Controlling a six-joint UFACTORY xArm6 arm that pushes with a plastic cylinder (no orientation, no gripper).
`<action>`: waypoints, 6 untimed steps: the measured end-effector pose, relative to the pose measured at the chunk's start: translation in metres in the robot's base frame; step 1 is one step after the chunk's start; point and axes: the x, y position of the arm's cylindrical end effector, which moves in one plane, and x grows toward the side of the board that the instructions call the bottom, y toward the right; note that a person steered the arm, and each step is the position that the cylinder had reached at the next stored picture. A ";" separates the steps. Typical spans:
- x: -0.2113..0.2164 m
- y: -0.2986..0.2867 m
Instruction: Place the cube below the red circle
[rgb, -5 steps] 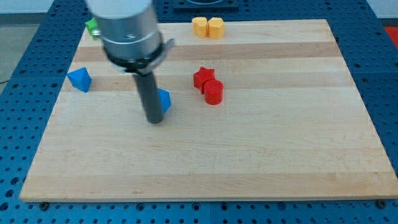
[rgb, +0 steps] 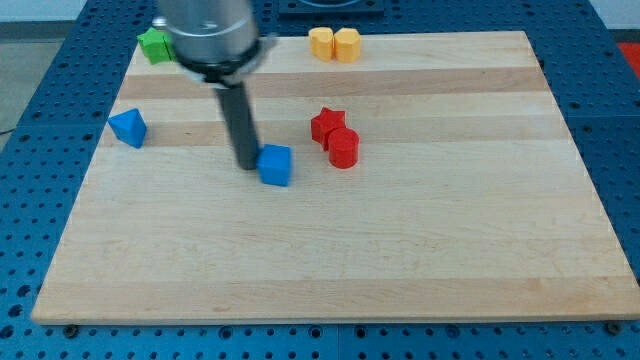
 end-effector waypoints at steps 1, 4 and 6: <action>0.011 0.046; 0.062 0.011; 0.062 0.057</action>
